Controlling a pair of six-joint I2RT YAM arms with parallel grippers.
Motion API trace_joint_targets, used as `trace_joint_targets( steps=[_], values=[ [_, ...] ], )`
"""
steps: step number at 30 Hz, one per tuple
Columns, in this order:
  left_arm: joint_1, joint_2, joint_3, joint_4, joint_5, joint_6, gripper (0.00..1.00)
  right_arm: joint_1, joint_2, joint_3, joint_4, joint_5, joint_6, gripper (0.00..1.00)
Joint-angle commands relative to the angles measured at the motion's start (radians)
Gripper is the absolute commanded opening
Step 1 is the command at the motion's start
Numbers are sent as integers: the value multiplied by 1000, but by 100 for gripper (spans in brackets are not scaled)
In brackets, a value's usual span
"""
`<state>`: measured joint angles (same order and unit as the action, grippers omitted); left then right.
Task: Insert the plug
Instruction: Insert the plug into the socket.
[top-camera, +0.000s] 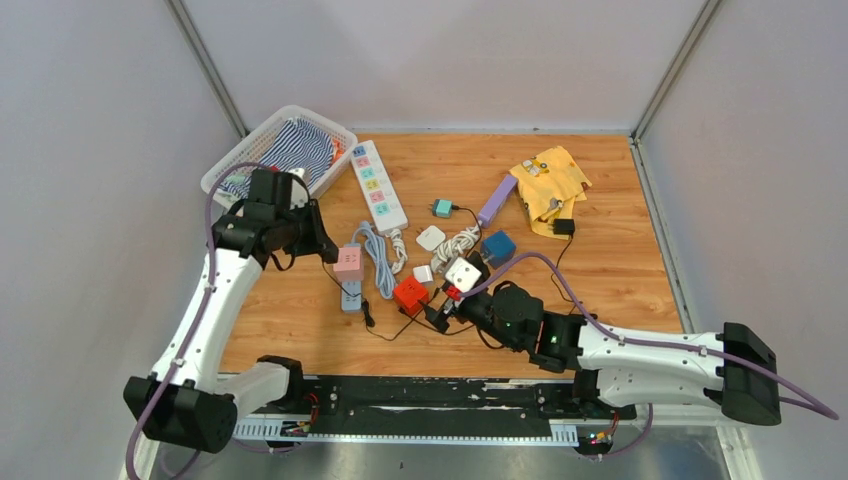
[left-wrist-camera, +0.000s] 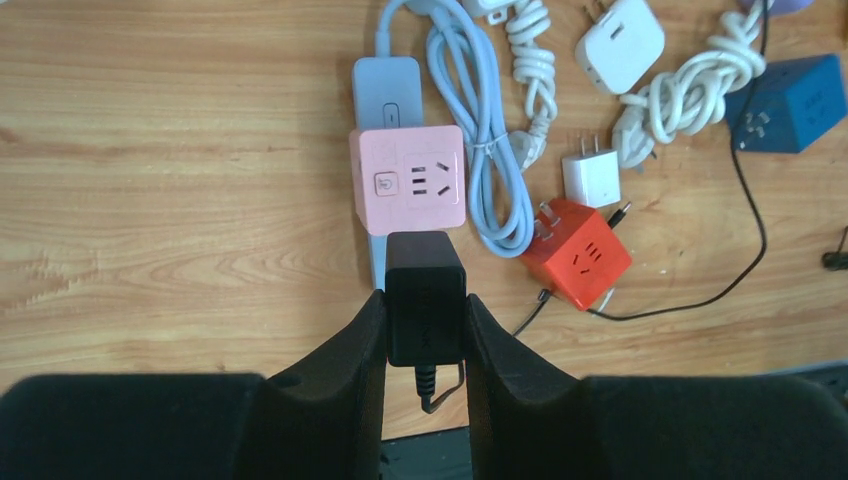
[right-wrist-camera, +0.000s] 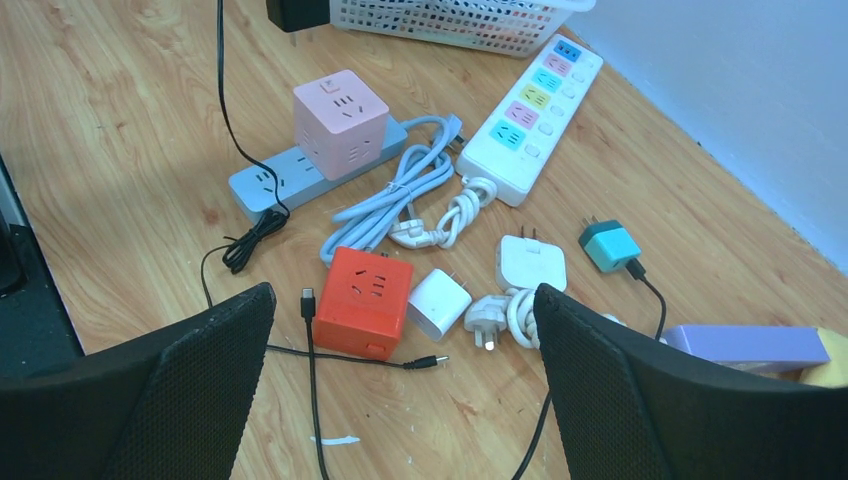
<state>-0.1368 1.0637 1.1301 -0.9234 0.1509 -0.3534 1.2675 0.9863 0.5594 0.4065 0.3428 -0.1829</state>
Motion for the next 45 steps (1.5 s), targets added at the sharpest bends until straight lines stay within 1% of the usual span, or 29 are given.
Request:
trace_joint_targets(
  steps=[1,4,8,19,29,36,45],
  values=[
    [-72,69,65,-22,-106,24,0,3,-33,-26,-18,48,13,100],
    [-100,119,91,-22,-136,30,0,2,-40,-32,-18,59,11,100],
    [-119,173,117,-19,-134,31,0,0,-51,-40,-17,69,10,100],
    [-122,309,159,-4,-121,72,0,0,-77,-57,-1,115,-3,100],
    [-122,312,79,79,-64,59,0,0,-74,-62,2,124,-6,100],
    [-122,299,21,109,-93,69,0,-1,-74,-66,3,136,-8,100],
    [-122,294,-23,126,-93,67,0,0,-68,-67,6,140,-10,100]
  ],
)
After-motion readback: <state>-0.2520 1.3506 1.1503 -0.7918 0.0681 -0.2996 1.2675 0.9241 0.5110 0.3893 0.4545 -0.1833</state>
